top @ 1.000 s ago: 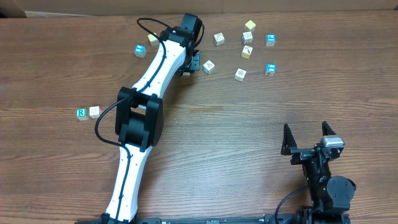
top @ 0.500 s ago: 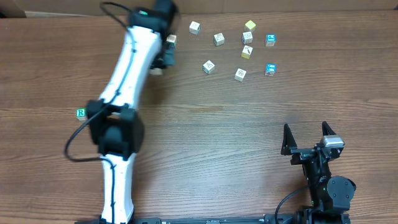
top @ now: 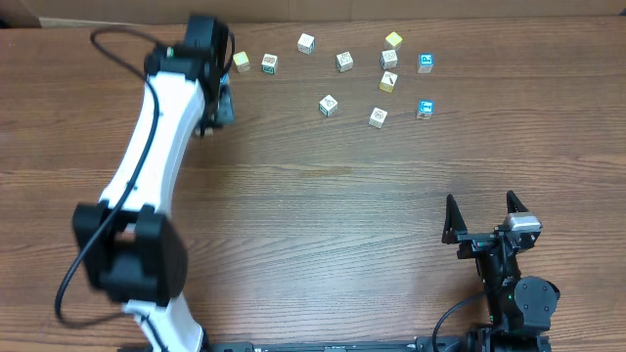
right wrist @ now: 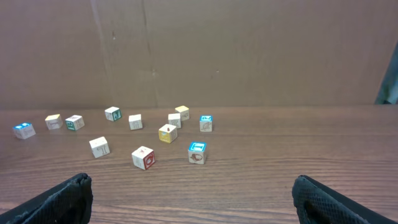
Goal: Form a horizontal line
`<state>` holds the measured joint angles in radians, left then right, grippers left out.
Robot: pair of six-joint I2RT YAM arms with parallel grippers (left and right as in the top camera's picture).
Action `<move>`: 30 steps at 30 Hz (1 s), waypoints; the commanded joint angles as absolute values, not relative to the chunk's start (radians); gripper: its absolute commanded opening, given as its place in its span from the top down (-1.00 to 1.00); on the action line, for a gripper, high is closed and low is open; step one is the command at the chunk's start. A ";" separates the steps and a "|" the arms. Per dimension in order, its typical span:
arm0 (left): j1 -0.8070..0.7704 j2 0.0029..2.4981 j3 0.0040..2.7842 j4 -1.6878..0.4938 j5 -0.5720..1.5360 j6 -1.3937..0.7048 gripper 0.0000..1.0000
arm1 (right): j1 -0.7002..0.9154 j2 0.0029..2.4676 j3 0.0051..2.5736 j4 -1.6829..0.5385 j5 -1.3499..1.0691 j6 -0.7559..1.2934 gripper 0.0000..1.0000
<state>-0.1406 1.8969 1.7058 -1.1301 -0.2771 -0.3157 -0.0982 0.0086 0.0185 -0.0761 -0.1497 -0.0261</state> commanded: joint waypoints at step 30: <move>0.133 1.661 0.983 -0.504 -0.158 -0.158 0.82 | -0.101 0.003 0.009 -0.072 -0.150 -0.031 -1.00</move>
